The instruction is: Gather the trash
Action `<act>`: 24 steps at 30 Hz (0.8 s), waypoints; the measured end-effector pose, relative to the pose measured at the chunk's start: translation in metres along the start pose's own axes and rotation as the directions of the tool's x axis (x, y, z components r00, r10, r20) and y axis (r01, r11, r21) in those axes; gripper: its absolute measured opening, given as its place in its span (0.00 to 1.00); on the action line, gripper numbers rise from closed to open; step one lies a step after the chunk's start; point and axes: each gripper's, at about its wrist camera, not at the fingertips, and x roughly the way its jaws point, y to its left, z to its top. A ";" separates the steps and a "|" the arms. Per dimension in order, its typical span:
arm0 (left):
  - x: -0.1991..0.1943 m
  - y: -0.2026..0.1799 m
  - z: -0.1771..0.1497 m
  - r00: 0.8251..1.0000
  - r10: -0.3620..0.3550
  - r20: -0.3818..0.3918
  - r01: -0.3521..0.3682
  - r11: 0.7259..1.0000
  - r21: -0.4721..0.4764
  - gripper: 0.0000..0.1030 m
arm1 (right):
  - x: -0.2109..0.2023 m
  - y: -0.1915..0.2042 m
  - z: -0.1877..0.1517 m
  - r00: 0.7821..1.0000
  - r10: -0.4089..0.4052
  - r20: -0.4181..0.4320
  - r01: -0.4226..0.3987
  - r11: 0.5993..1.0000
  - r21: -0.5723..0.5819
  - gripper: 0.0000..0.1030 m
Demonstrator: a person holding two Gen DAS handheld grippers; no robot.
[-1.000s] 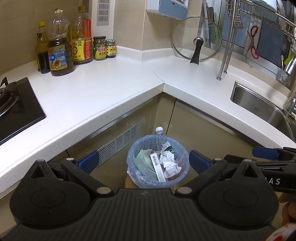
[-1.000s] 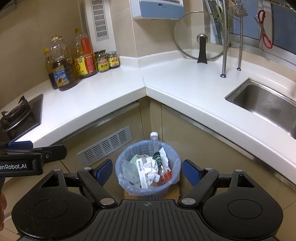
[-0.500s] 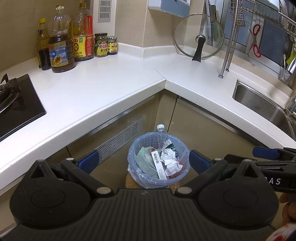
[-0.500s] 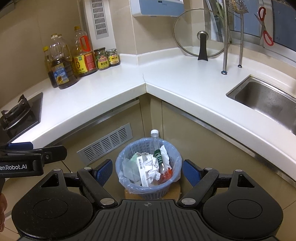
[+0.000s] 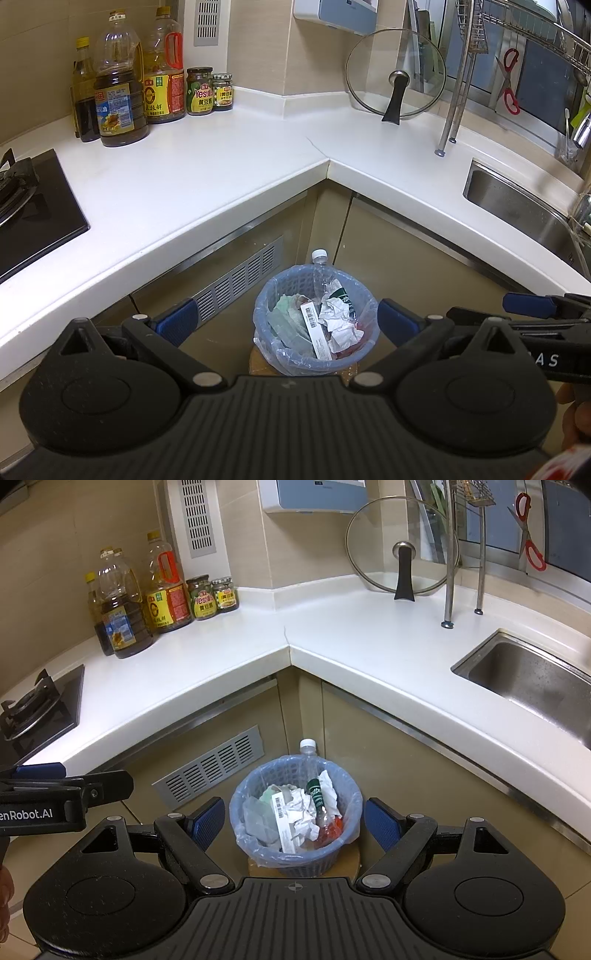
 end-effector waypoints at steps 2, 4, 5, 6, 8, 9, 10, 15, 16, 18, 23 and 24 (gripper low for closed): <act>0.000 0.000 0.000 1.000 -0.001 0.001 0.001 1.000 0.000 0.99 | 0.000 0.000 0.000 1.000 -0.001 0.000 0.001 1.000 -0.001 0.80; 0.001 0.000 0.001 1.000 -0.002 0.002 0.002 1.000 0.001 0.99 | 0.000 0.001 0.000 1.000 -0.002 0.000 0.002 1.000 0.000 0.80; 0.001 0.001 0.002 1.000 -0.003 0.004 0.003 1.000 0.000 0.99 | 0.000 0.001 0.000 1.000 -0.002 0.000 0.002 1.000 0.001 0.80; 0.001 0.000 0.003 1.000 -0.004 0.005 0.004 1.000 0.000 0.99 | 0.000 0.000 0.000 1.000 -0.001 0.000 0.001 1.000 0.001 0.80; 0.001 0.002 0.004 1.000 -0.005 0.006 0.005 1.000 0.000 0.99 | 0.000 0.001 0.000 1.000 -0.002 0.000 0.002 1.000 0.000 0.80; 0.001 0.002 0.004 1.000 -0.005 0.006 0.005 1.000 -0.001 0.99 | 0.000 0.000 0.000 1.000 -0.001 0.000 0.001 1.000 0.000 0.80; 0.002 0.001 0.005 1.000 -0.006 0.006 0.006 1.000 0.000 0.99 | 0.000 0.000 0.000 1.000 -0.001 0.000 0.001 1.000 0.000 0.80; 0.001 0.002 0.003 1.000 -0.006 0.007 0.006 1.000 0.001 0.99 | 0.000 0.000 0.001 1.000 0.000 0.000 0.000 1.000 -0.002 0.80; 0.001 0.002 0.003 1.000 -0.006 0.007 0.006 1.000 0.001 0.99 | 0.000 0.000 0.001 1.000 -0.001 0.000 0.001 1.000 -0.002 0.80; 0.001 0.002 0.003 1.000 -0.006 0.007 0.006 1.000 0.000 0.99 | 0.000 0.000 0.001 1.000 0.000 0.000 0.000 1.000 -0.001 0.80; 0.001 0.002 0.003 1.000 -0.007 0.007 0.007 1.000 0.001 0.99 | 0.001 0.000 0.001 1.000 -0.001 0.000 0.001 1.000 -0.001 0.80; 0.001 0.002 0.003 1.000 -0.007 0.007 0.007 1.000 0.001 0.99 | 0.000 0.000 0.001 1.000 0.000 -0.001 0.000 1.000 -0.001 0.80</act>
